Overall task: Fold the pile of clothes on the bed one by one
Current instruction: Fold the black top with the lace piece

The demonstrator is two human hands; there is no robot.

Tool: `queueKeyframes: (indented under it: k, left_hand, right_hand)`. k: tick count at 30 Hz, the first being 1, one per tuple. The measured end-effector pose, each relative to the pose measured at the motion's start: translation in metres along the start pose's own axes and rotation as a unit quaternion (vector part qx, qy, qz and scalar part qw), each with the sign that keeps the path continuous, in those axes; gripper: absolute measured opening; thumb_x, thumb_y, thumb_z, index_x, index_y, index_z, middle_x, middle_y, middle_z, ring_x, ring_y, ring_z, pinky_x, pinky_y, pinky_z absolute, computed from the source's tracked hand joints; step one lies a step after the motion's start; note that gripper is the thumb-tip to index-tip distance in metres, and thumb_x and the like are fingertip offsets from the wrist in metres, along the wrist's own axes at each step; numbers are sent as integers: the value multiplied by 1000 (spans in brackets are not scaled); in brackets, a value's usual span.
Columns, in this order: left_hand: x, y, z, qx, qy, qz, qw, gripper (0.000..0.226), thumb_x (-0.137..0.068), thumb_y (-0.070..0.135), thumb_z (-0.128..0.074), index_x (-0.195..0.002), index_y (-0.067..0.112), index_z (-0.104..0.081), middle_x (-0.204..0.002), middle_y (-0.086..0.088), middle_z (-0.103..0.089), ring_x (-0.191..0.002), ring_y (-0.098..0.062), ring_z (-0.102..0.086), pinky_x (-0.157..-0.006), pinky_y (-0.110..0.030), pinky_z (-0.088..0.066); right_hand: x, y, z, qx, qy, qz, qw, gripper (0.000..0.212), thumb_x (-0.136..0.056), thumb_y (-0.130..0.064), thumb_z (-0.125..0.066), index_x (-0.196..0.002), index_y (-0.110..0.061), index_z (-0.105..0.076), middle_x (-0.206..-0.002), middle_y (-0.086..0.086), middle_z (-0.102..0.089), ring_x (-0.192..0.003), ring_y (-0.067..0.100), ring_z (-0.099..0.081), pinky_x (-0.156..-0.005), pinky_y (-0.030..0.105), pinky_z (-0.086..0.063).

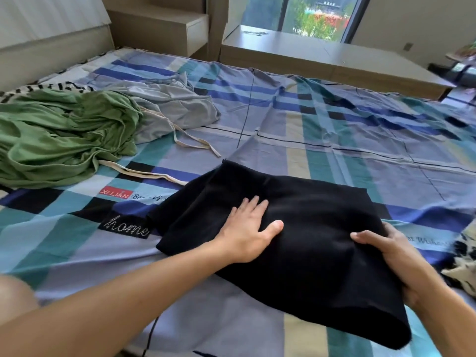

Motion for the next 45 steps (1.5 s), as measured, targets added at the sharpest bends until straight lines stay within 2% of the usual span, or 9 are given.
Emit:
queueKeyframes:
  k: [6,10,15,19,22,26,29,35,45]
  left_hand:
    - [1,18,30,-20,16,-5,1000,62,-98,40,-52,-155,24,-33,-162,-3,-27,-150,-23,-21,-124,-40,-19]
    - [4,55,46,274,-66,10,959,42,-98,59,-44,-121,30,-63,-119,6,-65,-109,-19,-63,-101,-40,-49]
    - [-1,20,93,435,-92,103,890,77,-96,72,-35,-105,4,-72,-83,-3,-73,-73,-19,-69,-72,-19,-51]
    - [-4,-47,135,319,-36,157,934,71,-88,76,-48,-116,16,-74,-119,-6,-71,-107,-26,-68,-90,-28,-54]
    - [-8,-71,155,7,112,135,984,73,-87,66,-57,-142,18,-53,-143,-7,-54,-131,-28,-52,-109,-37,-40]
    - [9,-13,132,-102,159,-146,971,62,-96,43,-45,-155,24,-36,-162,-2,-31,-151,-20,-21,-124,-36,-17]
    - [-2,-43,96,-189,67,-99,975,64,-104,51,-34,-161,30,-13,-169,7,-2,-155,-13,7,-125,-47,-2]
    - [-17,-76,86,-180,31,-22,983,75,-100,62,-29,-161,29,-4,-168,13,7,-152,-5,15,-125,-51,3]
    - [-22,-95,106,-91,119,126,981,90,-86,74,-49,-157,25,-20,-159,-4,-20,-146,-33,-26,-116,-52,-31]
  right_hand:
    - [15,-44,-24,87,-25,27,995,98,-34,-42,-95,-122,-21,-61,-102,12,-76,-88,33,-75,-69,41,-61]
    - [26,-92,-70,86,-65,76,991,59,-77,-38,-78,-131,-24,-56,-102,4,-77,-88,23,-76,-71,34,-61]
    - [31,-125,-154,89,-118,127,981,55,-99,-42,-51,-151,-32,-35,-110,12,-66,-83,20,-68,-64,36,-57]
    - [29,-96,-222,133,-221,139,956,59,-102,-28,-49,-156,-33,-23,-119,-3,-64,-108,10,-62,-95,34,-49]
    - [22,-74,-243,143,-262,181,937,52,-101,-5,-52,-149,-21,-39,-123,-2,-63,-116,12,-60,-99,24,-47]
    - [17,-98,-225,118,-105,334,929,44,-88,15,-48,-112,-16,-67,-106,-1,-73,-102,9,-68,-94,25,-51]
    - [8,-104,-215,169,-10,359,918,35,-97,-4,-51,-124,-24,-63,-122,-10,-65,-115,1,-59,-103,25,-45]
    - [-43,-31,-233,469,-85,264,839,55,-105,-52,-28,-157,-40,-19,-167,-13,-2,-152,5,12,-124,45,8]
    - [-33,-18,-220,395,-55,233,887,64,-100,-54,-42,-157,-42,-17,-168,-11,7,-152,7,14,-125,40,-1]
Point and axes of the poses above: each hand's wrist, its own x-axis away from the middle knuckle, its own z-axis out of the back of the hand, y = z × x, the point moved 9 cm from there along -x, towards the middle knuckle
